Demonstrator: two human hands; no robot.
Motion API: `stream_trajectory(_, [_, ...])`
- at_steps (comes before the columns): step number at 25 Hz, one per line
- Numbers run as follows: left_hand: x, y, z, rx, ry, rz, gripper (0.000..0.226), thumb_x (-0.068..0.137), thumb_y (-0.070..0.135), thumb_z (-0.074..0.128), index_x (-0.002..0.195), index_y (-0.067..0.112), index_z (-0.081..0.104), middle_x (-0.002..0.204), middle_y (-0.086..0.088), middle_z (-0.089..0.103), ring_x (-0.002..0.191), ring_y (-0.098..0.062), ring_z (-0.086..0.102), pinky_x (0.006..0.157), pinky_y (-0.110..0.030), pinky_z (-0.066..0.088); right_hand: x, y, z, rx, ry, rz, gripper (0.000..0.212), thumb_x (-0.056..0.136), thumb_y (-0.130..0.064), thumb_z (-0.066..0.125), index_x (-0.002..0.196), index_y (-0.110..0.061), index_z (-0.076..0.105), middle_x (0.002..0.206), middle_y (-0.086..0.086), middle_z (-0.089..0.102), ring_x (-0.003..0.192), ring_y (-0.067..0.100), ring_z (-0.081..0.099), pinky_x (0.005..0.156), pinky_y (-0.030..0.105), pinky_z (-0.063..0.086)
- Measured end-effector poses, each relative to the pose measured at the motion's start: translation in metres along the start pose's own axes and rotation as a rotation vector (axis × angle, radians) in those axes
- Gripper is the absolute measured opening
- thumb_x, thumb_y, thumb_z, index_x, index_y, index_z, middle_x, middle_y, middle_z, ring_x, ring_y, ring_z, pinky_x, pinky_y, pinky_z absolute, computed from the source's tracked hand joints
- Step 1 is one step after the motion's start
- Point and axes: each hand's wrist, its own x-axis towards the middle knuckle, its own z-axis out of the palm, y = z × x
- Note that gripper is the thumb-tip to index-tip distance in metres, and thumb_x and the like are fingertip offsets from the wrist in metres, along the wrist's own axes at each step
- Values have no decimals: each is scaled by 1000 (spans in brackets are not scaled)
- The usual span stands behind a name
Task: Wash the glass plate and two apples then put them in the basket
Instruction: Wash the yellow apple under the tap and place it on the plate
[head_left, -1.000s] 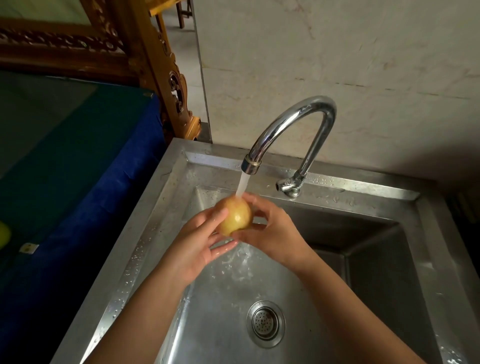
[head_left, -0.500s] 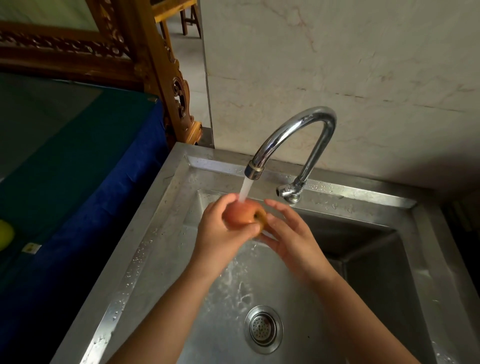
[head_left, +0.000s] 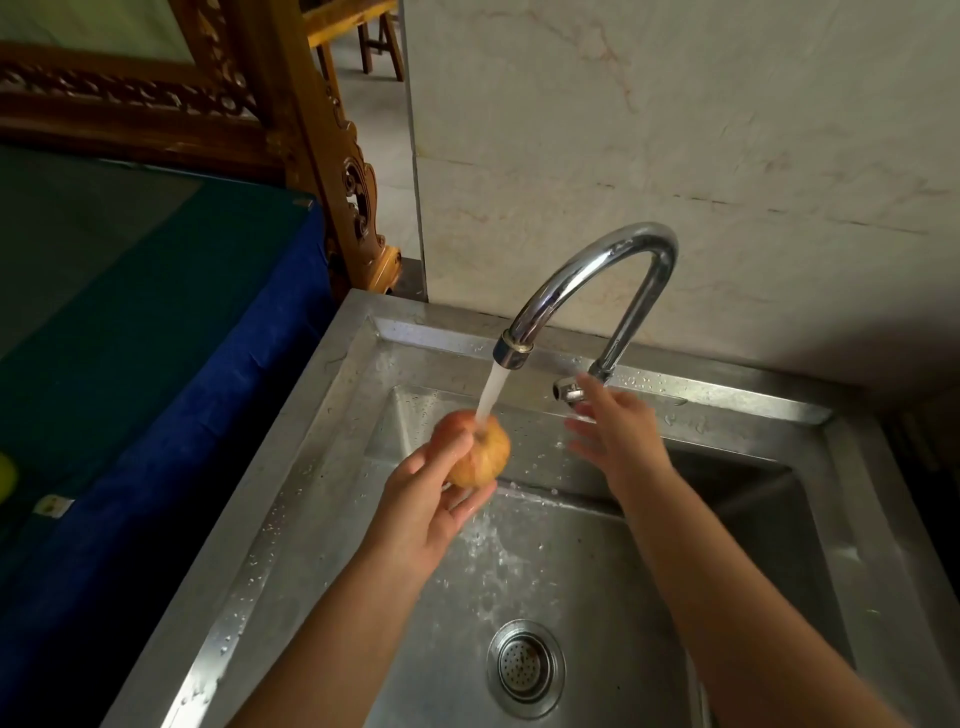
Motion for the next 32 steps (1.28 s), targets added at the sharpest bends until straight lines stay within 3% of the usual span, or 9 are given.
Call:
stream_trajectory(4, [2, 1, 7, -123, 28, -108, 9, 80, 22, 67, 85, 19, 75, 118, -10, 56, 107, -25, 60, 61, -30, 59, 40, -10, 7, -66, 144, 56, 20, 86, -26, 63, 72, -14, 55, 85, 8, 66, 80, 21, 65, 79, 38, 54])
stream_trajectory(10, [-3, 3, 2, -185, 41, -181, 45, 68, 19, 74, 111, 13, 63, 120, -21, 56, 106, -34, 61, 57, -32, 60, 37, 27, -9, -172, 201, 71, 24, 80, -25, 70, 74, -8, 55, 73, 9, 62, 55, 15, 60, 55, 26, 54])
stream_trajectory(13, [-8, 5, -2, -162, 42, -152, 45, 68, 15, 71, 111, 8, 58, 117, -21, 58, 106, -31, 61, 60, -33, 61, 25, 25, -12, -273, 206, 153, 31, 78, -34, 70, 75, -8, 53, 66, 6, 56, 52, 16, 56, 59, 31, 56])
stream_trajectory(16, [-18, 6, -6, 118, -25, -18, 32, 77, 10, 65, 109, 15, 59, 119, -12, 61, 103, -23, 63, 66, -29, 60, -4, 8, -5, -177, -77, 264, 39, 81, -43, 64, 95, -8, 56, 84, 11, 62, 69, 22, 64, 61, 35, 58])
stream_trajectory(19, [-37, 7, -5, 449, -80, 126, 44, 70, 6, 74, 108, 22, 60, 117, -11, 64, 101, -22, 65, 72, -30, 58, -50, 1, -1, -120, -465, 344, 48, 76, -56, 61, 101, -13, 61, 95, 10, 68, 81, 23, 70, 59, 29, 57])
stream_trajectory(22, [-67, 14, 12, 795, -225, 234, 59, 49, 21, 81, 102, 34, 61, 109, -2, 66, 100, -17, 65, 82, -32, 56, -96, -6, -19, -127, -552, 202, 49, 64, -50, 70, 101, -19, 66, 91, 3, 72, 79, 17, 72, 62, 26, 57])
stream_trajectory(24, [-85, 16, 28, 838, -324, 245, 60, 57, 18, 81, 108, 37, 56, 111, 4, 63, 103, -13, 63, 87, -30, 54, -125, -10, -37, -44, -508, 91, 55, 62, -39, 76, 110, -14, 63, 92, 3, 73, 81, 17, 71, 65, 25, 57])
stream_trajectory(28, [-113, 14, 64, 768, -431, 119, 50, 73, 12, 75, 118, 22, 55, 109, 0, 65, 96, -15, 68, 65, -23, 58, -178, -7, -77, 120, -293, -225, 58, 59, -14, 84, 112, -12, 61, 107, 11, 69, 91, 21, 69, 74, 32, 57])
stream_trajectory(32, [-142, -17, 108, 908, -590, 113, 59, 59, 15, 83, 113, 23, 61, 108, -2, 70, 97, -17, 69, 70, -28, 57, -219, 4, -132, 125, -68, -488, 60, 59, -16, 84, 113, -19, 61, 117, 10, 67, 104, 27, 65, 88, 38, 54])
